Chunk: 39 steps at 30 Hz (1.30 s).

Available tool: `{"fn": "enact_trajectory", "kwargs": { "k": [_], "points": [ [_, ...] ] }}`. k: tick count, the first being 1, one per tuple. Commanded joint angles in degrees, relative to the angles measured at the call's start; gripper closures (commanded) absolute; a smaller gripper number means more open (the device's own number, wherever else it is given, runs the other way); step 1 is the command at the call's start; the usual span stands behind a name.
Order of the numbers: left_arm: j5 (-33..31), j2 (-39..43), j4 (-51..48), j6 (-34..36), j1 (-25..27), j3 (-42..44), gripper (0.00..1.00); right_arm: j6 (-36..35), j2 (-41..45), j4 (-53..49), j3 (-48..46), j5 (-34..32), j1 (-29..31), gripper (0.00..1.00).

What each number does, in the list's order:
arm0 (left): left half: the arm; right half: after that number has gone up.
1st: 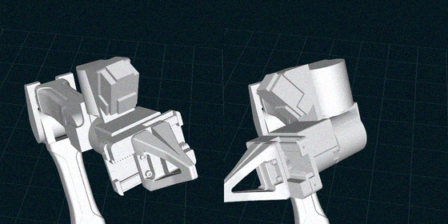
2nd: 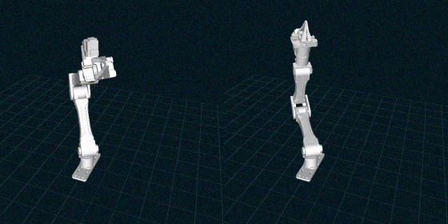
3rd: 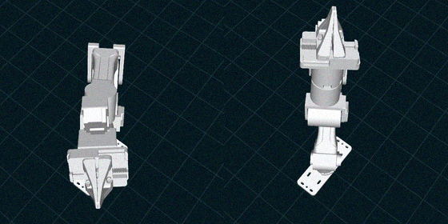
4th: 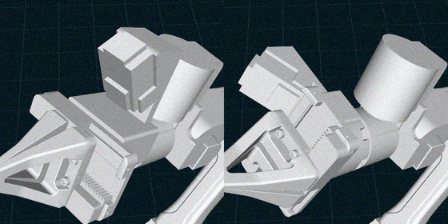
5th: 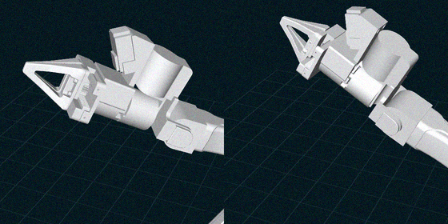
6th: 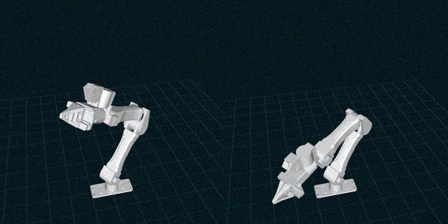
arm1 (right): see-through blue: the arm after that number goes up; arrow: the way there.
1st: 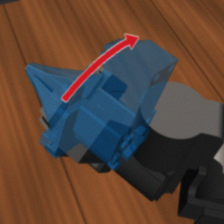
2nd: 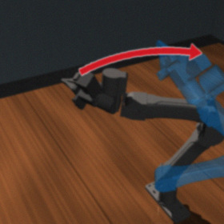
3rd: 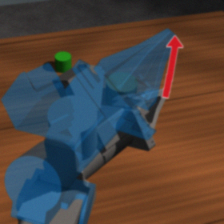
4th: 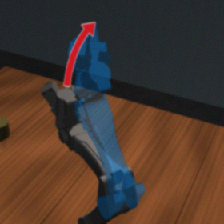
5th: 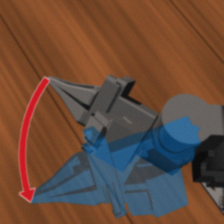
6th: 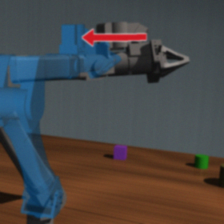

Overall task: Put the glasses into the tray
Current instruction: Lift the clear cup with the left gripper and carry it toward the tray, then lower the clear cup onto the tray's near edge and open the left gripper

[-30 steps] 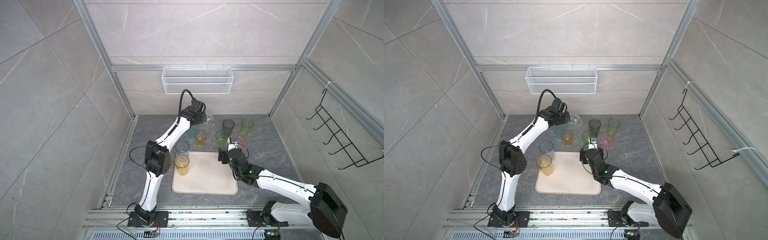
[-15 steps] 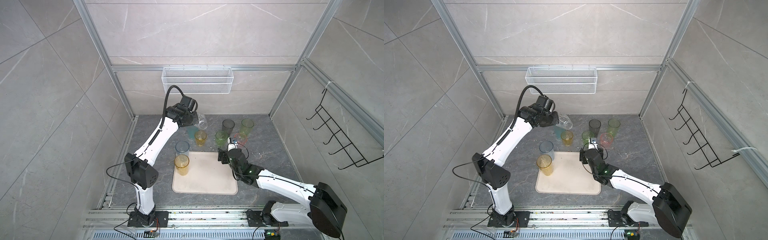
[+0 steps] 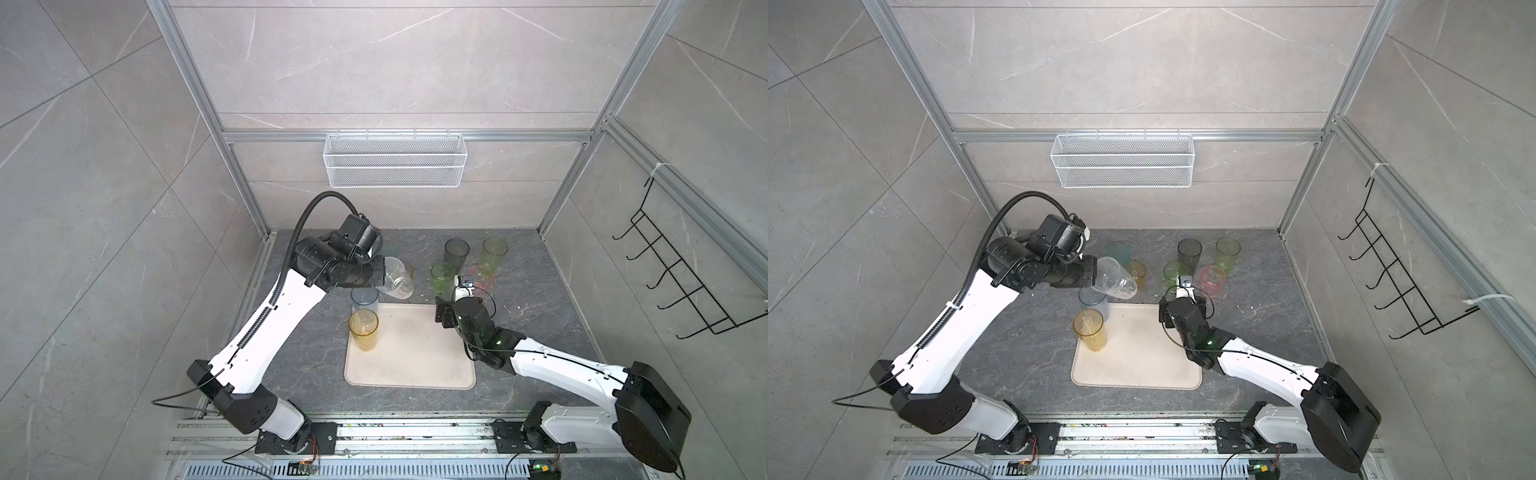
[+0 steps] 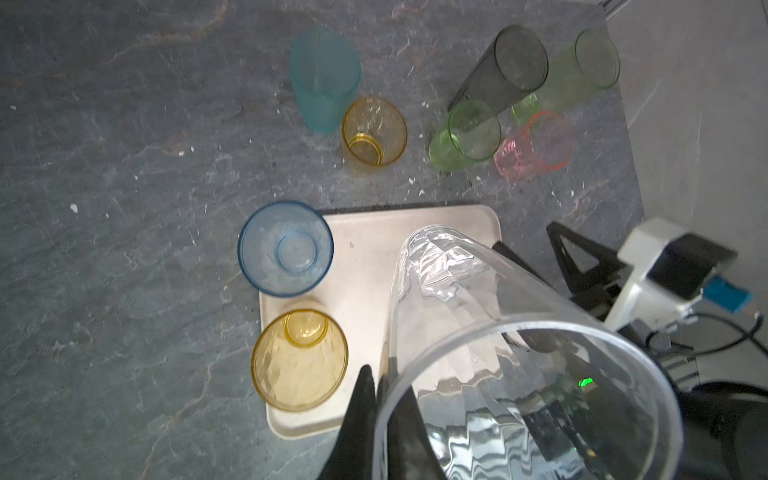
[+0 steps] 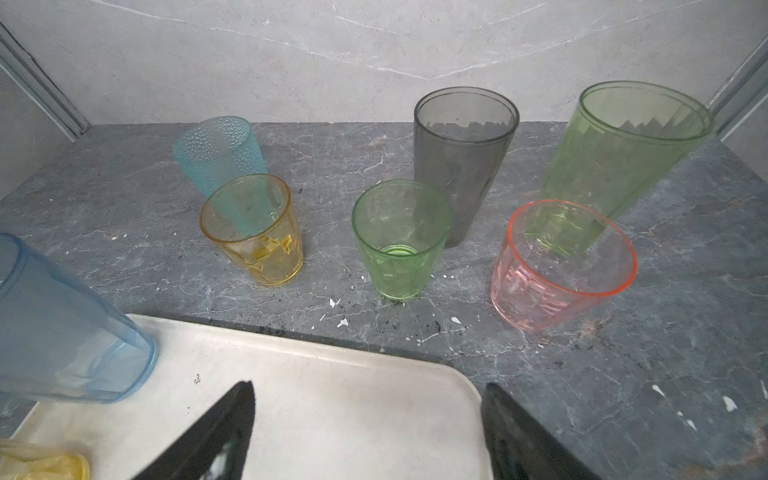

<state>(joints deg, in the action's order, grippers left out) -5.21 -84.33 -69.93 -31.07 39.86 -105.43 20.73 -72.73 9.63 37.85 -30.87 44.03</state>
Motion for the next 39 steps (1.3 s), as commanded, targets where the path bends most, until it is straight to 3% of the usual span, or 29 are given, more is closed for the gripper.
{"fn": "enact_trajectory", "kwargs": {
  "k": [1, 13, 27, 39],
  "points": [
    [1.8, 4.8, -2.4, -1.9, 2.3, 3.5, 1.00, -1.4, -0.6, -0.5, 1.6, -1.0, 0.2, 0.14],
    [2.7, 15.6, -6.3, -6.8, 9.8, 17.7, 1.00, -2.4, -5.3, -0.3, 3.6, -3.0, 0.2, 0.14],
    [-1.0, 17.9, -7.8, -3.2, 10.1, 28.9, 1.00, -2.3, -6.6, -1.5, 5.1, -0.9, 0.2, 0.14],
    [-4.7, 19.9, -3.1, -6.0, 10.1, 38.8, 1.00, -2.2, -6.1, -1.7, 4.9, -0.5, 0.2, 0.14]
  ]
}}
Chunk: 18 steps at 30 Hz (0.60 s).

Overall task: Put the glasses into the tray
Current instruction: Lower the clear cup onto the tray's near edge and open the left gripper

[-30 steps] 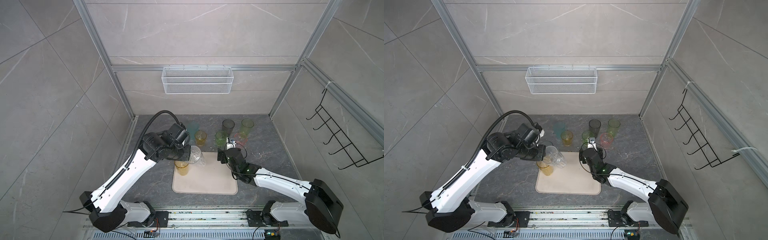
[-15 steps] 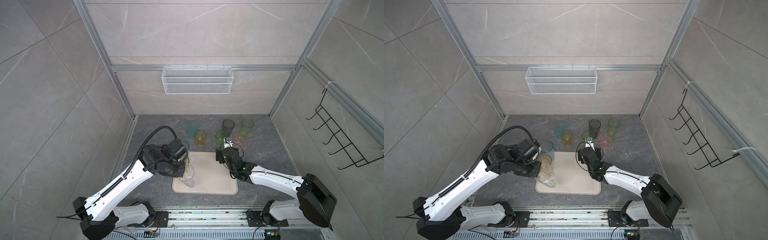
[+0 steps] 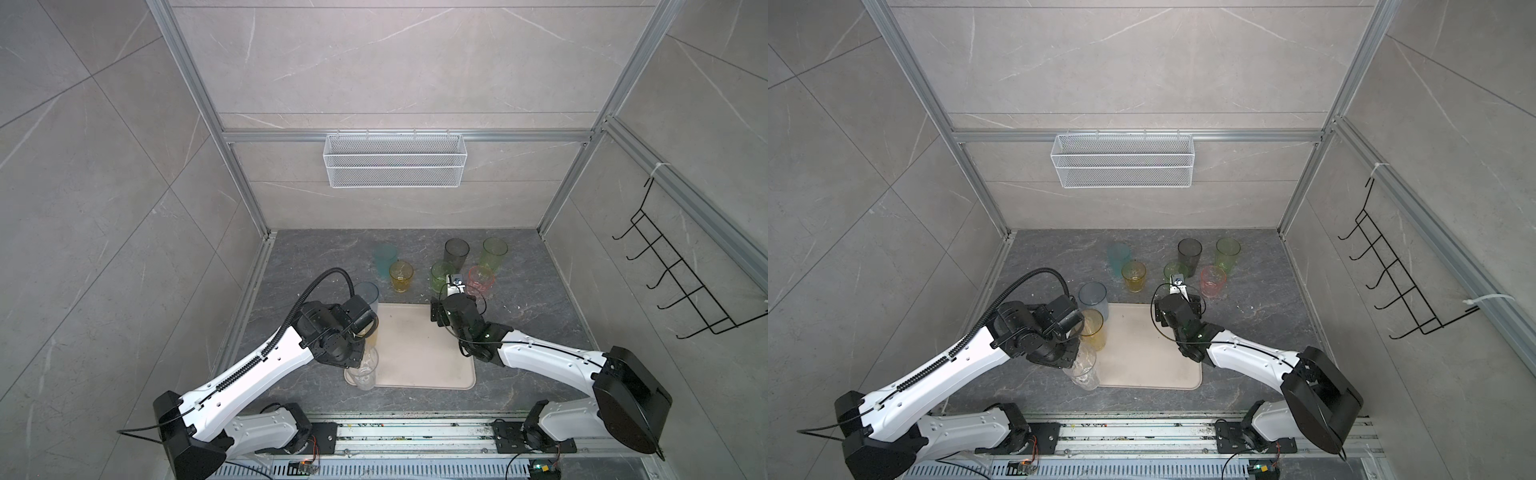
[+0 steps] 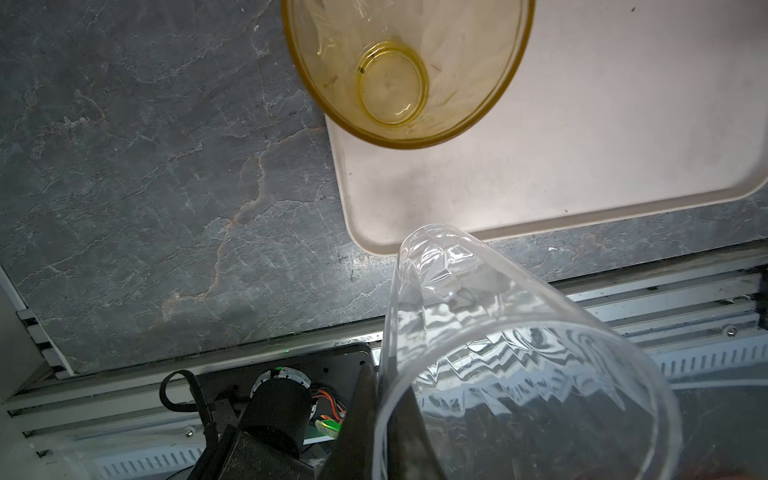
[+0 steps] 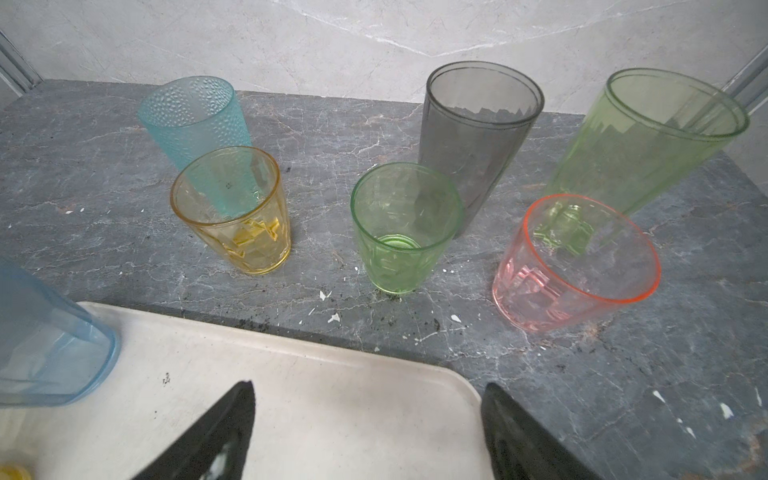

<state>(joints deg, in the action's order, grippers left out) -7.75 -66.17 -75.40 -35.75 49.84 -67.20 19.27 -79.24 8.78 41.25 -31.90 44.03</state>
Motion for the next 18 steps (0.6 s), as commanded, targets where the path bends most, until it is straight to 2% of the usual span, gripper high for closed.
{"fn": "enact_trajectory", "kwargs": {
  "k": [1, 18],
  "points": [
    [-2.7, 1.8, 2.5, -1.7, 0.1, 1.0, 1.00, -0.7, 0.6, -0.7, 1.3, 0.4, 0.2, 0.14],
    [-6.6, 1.0, 4.5, -4.8, 0.1, 3.9, 1.00, -0.5, 1.0, -1.5, 1.5, 0.6, 0.1, 0.14]
  ]
}}
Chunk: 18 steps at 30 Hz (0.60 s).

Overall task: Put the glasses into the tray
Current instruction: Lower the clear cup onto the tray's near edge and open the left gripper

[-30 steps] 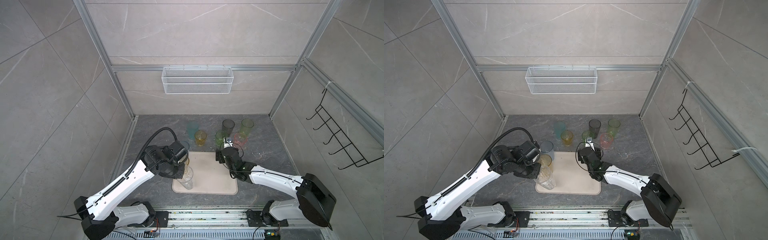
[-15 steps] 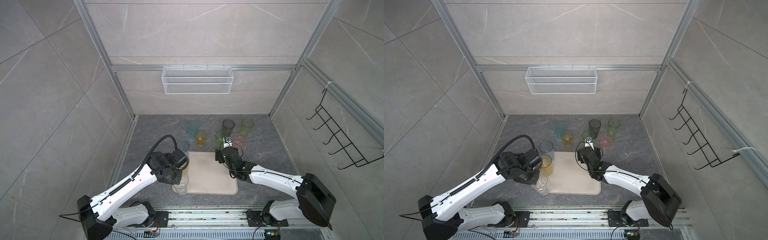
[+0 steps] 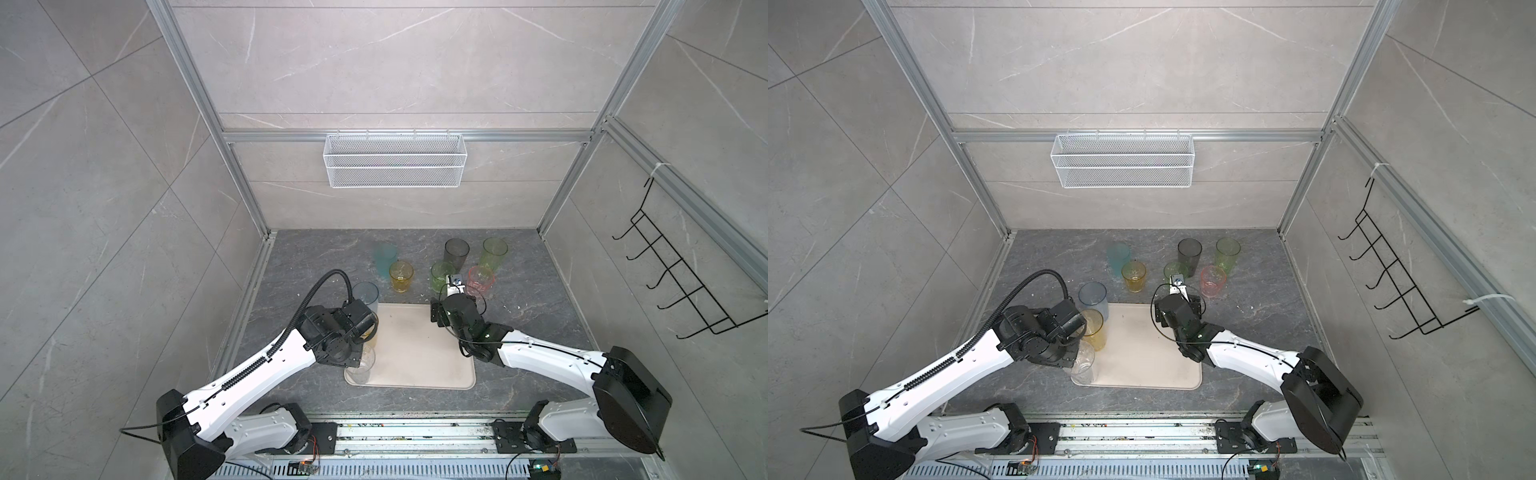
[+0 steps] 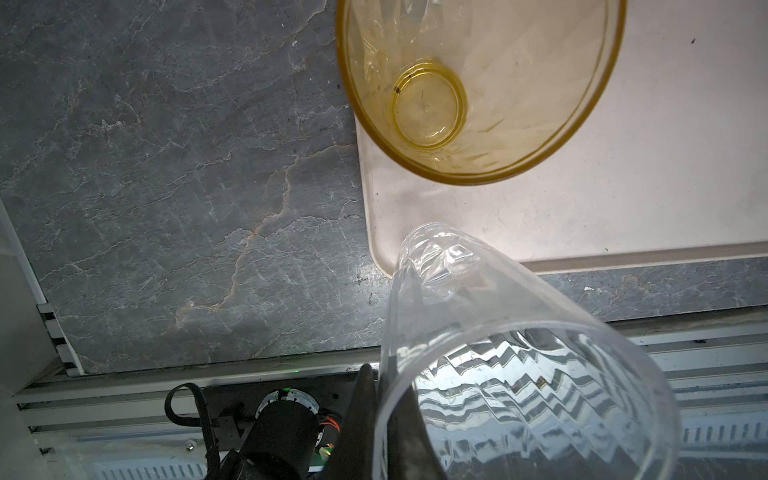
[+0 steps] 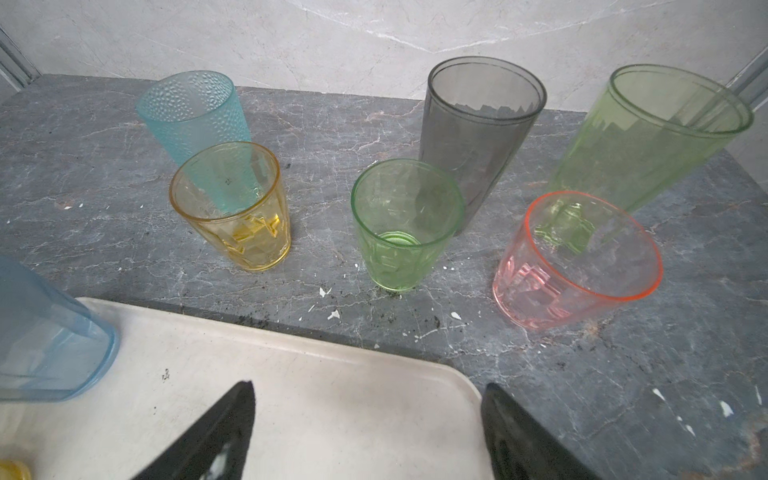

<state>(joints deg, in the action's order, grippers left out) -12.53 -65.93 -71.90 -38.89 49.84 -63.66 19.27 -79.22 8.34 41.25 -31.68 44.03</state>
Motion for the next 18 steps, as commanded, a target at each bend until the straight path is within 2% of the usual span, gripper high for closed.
{"fn": "enact_trajectory", "kwargs": {
  "k": [1, 18],
  "points": [
    [-1.9, 0.7, 1.3, -1.6, 0.1, 0.5, 1.00, -0.5, 0.9, -1.1, 1.5, 0.5, 0.2, 0.14],
    [-3.5, -0.9, 4.5, -2.8, -0.7, 3.2, 1.00, -0.5, 0.7, -1.5, 1.8, 0.6, 0.1, 0.14]
  ]
}}
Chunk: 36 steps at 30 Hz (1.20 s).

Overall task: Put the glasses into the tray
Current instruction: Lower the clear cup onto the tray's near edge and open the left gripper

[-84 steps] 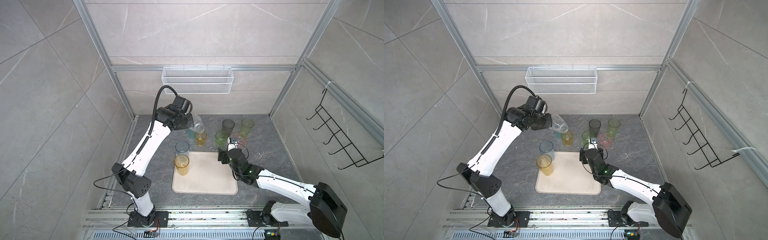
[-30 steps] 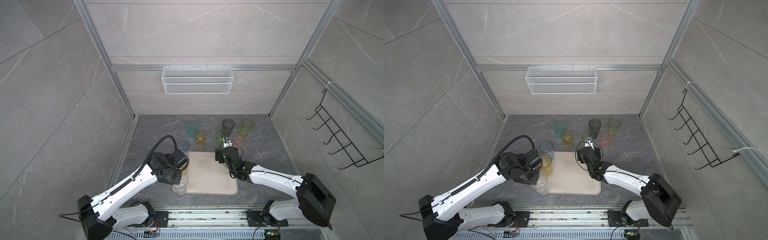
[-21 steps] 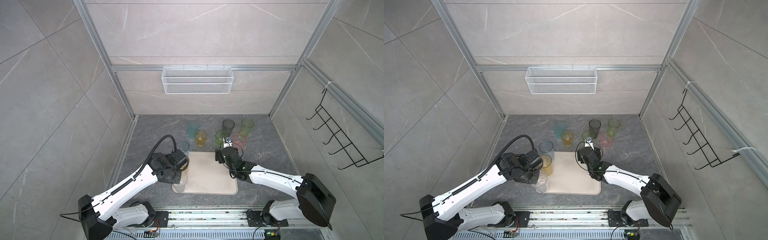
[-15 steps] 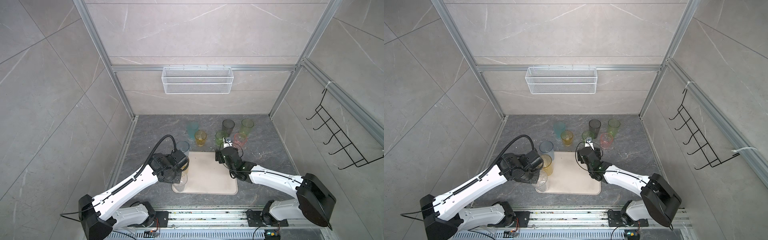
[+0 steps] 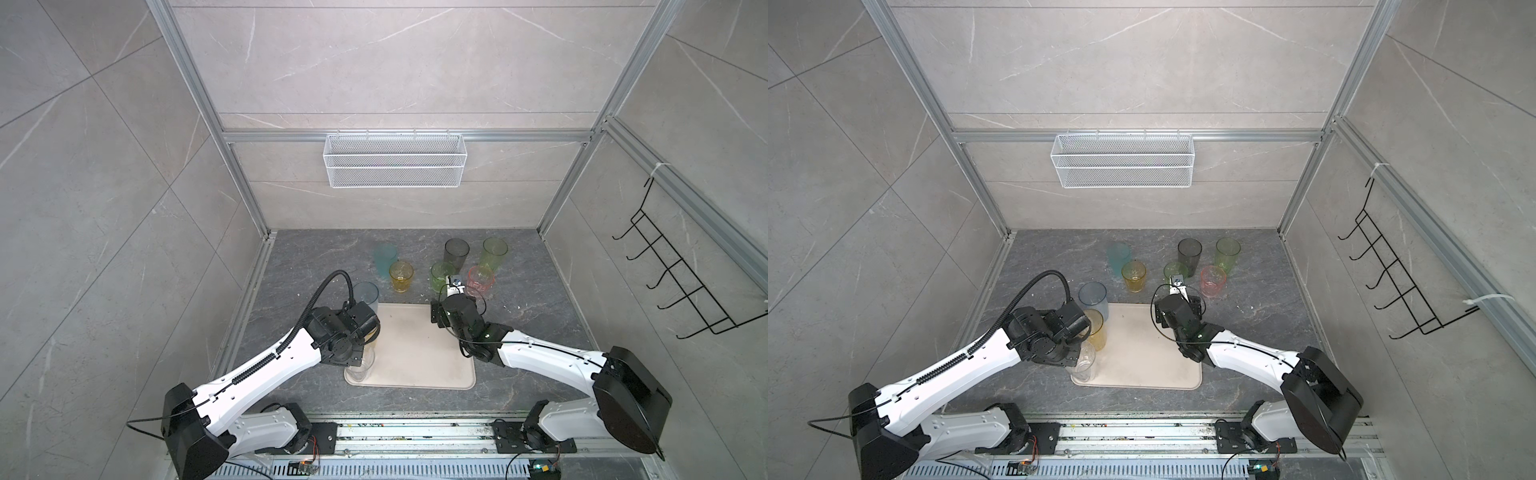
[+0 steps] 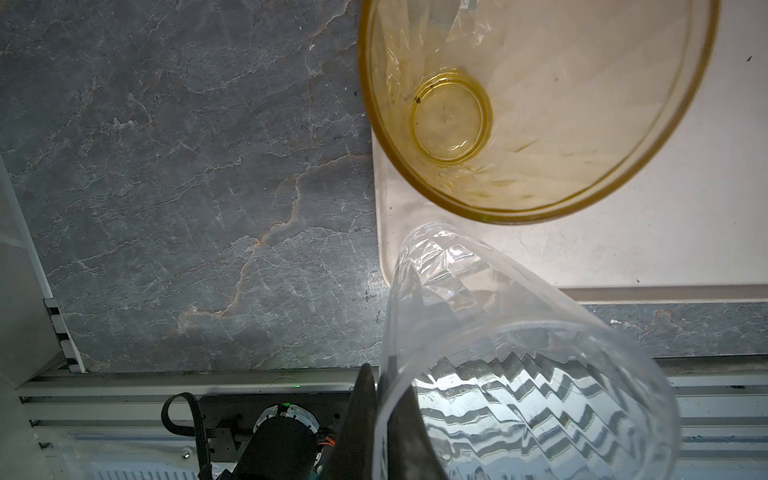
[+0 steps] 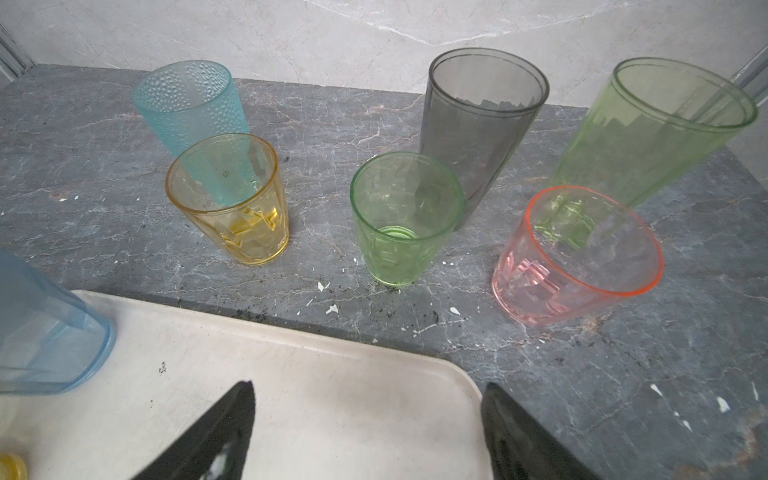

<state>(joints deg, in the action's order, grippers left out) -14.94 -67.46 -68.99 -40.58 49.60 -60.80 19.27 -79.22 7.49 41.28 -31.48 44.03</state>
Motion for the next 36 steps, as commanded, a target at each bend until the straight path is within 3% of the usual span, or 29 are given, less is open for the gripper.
{"fn": "enact_trajectory", "kwargs": {
  "k": [1, 14, 21, 27, 36],
  "points": [
    [-1.1, 0.8, 2.2, -1.2, -0.5, 0.7, 1.00, -0.5, 0.7, -0.6, 1.8, 0.4, 0.2, 0.14],
    [0.5, 1.2, 5.4, -1.4, -2.1, 4.0, 1.00, -0.2, 0.8, -0.7, 1.7, 0.6, 0.2, 0.14],
    [1.0, 1.5, 5.9, -1.2, -2.5, 4.1, 0.76, -0.1, 0.9, -1.1, 1.9, 0.7, 0.2, 0.14],
    [0.9, 1.9, 4.9, -0.7, -2.7, 2.4, 0.70, -0.2, 0.9, -1.3, 2.0, 0.8, 0.2, 0.14],
    [1.5, 4.5, 2.6, 2.0, -3.8, -2.9, 0.43, -0.5, 2.0, -1.0, 1.3, 1.0, 0.2, 0.14]
  ]
}}
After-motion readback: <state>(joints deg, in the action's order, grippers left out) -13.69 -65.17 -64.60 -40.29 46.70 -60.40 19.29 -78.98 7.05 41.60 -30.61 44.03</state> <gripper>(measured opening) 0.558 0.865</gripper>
